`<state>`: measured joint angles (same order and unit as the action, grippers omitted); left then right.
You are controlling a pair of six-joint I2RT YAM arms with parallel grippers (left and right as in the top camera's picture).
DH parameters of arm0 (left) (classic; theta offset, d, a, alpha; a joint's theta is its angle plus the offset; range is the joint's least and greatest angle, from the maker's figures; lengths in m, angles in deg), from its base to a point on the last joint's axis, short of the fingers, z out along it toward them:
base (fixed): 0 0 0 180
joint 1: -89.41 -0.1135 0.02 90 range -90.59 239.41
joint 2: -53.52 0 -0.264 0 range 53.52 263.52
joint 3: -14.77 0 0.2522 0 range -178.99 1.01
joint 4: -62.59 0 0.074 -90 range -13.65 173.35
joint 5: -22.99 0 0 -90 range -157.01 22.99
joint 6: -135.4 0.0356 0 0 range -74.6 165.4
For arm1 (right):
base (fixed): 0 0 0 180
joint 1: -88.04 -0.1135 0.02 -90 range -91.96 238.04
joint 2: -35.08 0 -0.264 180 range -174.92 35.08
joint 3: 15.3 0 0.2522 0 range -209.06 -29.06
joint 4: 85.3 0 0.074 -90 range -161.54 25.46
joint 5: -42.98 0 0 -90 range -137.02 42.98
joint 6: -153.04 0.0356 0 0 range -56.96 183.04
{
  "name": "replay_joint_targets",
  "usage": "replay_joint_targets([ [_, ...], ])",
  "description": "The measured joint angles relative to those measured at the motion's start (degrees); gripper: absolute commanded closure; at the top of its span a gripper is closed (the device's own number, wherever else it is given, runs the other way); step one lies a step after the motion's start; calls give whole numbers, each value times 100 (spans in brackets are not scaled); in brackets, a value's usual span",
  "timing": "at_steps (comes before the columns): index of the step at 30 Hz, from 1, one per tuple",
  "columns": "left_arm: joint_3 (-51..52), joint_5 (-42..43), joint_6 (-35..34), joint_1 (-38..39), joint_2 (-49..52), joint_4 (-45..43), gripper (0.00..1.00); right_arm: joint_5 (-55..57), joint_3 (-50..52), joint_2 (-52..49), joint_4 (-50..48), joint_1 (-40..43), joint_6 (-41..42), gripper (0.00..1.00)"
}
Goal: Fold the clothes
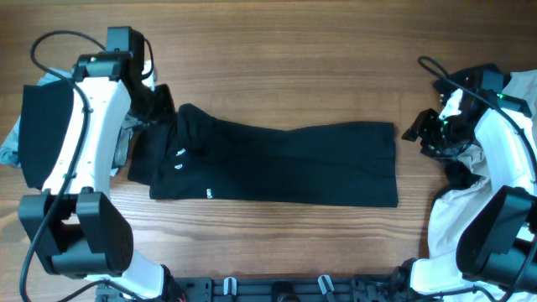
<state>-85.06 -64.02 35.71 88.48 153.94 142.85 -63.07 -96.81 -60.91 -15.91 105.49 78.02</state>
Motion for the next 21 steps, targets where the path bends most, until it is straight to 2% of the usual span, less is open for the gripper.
replay_joint_targets([
  [5, 1276, 1307, 293, 160, -7, -1692, 43, -214, 0, 0, -98, 0, -11, 42],
  [7, 1746, 1556, 570, 516, -11, -2334, 45, -223, 0, 0, -98, 0, -11, 42],
  [9, 2087, 1663, 693, 826, -7, -2664, 56, -236, 0, 0, -96, 0, -11, 43],
  [11, 2243, 1711, 802, 1040, -7, -2846, 91, -236, 0, 0, -105, 0, -11, 42],
  [12, 2247, 1714, 839, 1075, -9, -2824, 96, -236, 0, 0, -105, 0, -11, 42],
  [14, 2247, 1722, 868, 1080, -9, -2675, 96, -236, 0, 0, -107, 0, -11, 42],
  [20, 2260, 2135, 874, 1078, -125, -1453, 95, -236, 0, 0, -107, 0, -11, 42],
  [21, 2260, 2199, 870, 1080, -186, -1196, 83, -236, 0, 0, -111, 0, -11, 42],
])
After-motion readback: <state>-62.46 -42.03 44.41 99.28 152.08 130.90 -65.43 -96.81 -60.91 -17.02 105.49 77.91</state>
